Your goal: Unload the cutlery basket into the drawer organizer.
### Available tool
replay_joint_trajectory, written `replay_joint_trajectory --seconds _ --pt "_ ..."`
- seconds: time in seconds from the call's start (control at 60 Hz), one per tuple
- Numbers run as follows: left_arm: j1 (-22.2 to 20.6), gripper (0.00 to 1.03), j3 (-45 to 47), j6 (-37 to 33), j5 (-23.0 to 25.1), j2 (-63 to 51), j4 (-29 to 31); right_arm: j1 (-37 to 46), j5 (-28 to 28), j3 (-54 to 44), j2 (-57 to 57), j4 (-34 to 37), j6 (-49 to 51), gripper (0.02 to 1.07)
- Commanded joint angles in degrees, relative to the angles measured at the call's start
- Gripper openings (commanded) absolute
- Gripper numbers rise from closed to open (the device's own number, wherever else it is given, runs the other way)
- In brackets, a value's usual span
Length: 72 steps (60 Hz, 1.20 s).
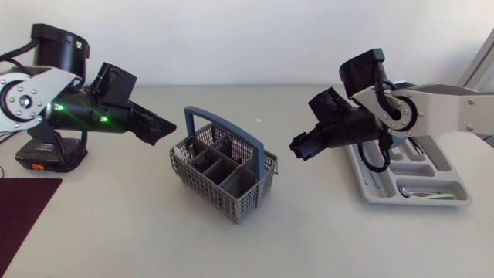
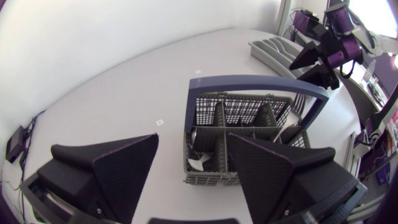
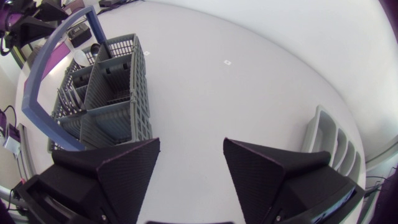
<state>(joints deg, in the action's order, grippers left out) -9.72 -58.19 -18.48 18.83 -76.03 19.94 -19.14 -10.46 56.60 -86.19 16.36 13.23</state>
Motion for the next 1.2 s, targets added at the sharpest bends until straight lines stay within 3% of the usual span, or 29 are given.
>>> replay_joint_trajectory --seconds 0.0,0.317,0.567,0.767,1.183 --pt "-1.62 0.62 -2.71 -2.09 -0.02 -2.9 2.03 -0.46 0.18 -0.26 -0.47 0.69 -1.37 0.76" --pt "-7.6 0.34 -8.25 -4.28 -9.51 -9.58 6.07 -0.46 0.18 -1.4 -0.47 0.6 -1.28 0.76" --pt "-10.15 0.33 -13.09 -3.67 -14.52 -15.64 12.05 -0.38 0.18 -1.84 -0.29 0.78 -1.02 0.76" --pt "-11.2 0.33 -14.14 -3.49 -17.25 -17.13 12.66 -0.46 0.18 -2.28 -0.2 0.78 -0.93 0.76" --pt "-13.66 0.33 -12.12 -3.67 -24.89 -20.12 5.9 -0.46 0.18 -2.28 -0.29 0.69 -1.02 0.76"
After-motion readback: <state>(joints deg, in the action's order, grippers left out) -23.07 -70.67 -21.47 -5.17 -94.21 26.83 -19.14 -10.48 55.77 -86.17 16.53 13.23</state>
